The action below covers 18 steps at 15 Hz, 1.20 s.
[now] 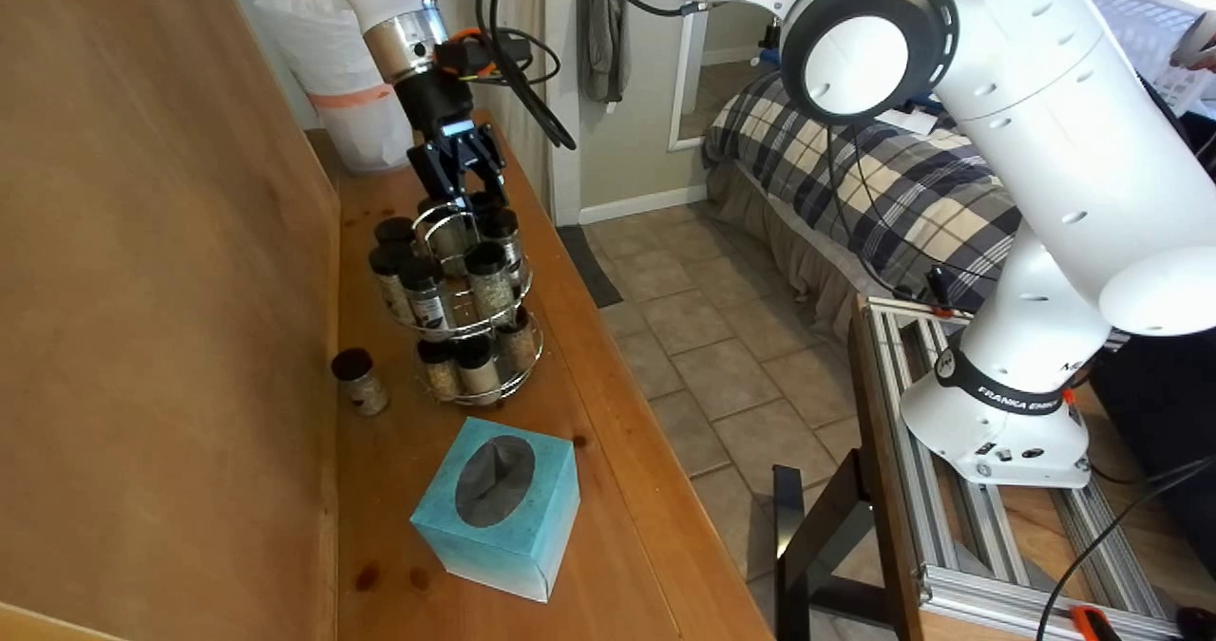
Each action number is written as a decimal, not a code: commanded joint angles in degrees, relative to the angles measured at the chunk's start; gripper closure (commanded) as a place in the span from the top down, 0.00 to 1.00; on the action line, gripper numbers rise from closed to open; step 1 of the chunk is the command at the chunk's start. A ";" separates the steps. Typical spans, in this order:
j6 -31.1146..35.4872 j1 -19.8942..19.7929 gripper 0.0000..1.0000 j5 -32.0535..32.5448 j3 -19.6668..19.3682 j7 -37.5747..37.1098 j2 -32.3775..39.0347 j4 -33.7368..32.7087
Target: Pick up the container on the right and put it on the empty slot of the seasoning rack
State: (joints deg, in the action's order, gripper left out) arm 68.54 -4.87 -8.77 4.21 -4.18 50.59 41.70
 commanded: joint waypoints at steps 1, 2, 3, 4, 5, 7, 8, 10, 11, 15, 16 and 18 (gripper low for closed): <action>-1.25 1.04 1.00 1.88 -0.26 1.11 0.09 -1.66; -1.16 1.23 1.00 2.29 -0.25 1.13 -0.16 -1.59; -1.09 1.51 1.00 2.87 -0.28 1.23 -0.36 -1.52; -0.93 1.84 1.00 3.48 -0.30 1.34 -0.67 -1.43; -0.88 2.18 1.00 4.07 -0.33 1.20 -0.96 -1.38; -0.33 2.91 1.00 5.34 -0.41 1.11 -1.71 -1.22; -0.07 3.24 1.00 6.00 -0.43 1.33 -2.06 -1.16; 0.57 3.84 1.00 7.09 -0.47 1.48 -3.08 -0.71; 0.90 4.08 1.00 7.53 -0.43 1.47 -3.71 -0.38; 1.50 4.77 1.00 8.45 -0.39 0.60 -6.06 0.72; 1.17 4.80 1.00 8.25 -0.40 0.07 -6.89 1.13; 1.50 5.56 1.00 8.38 -1.33 -5.35 -9.41 2.70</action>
State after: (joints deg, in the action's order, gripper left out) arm 69.41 -0.51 -1.18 3.96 -4.43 45.49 40.93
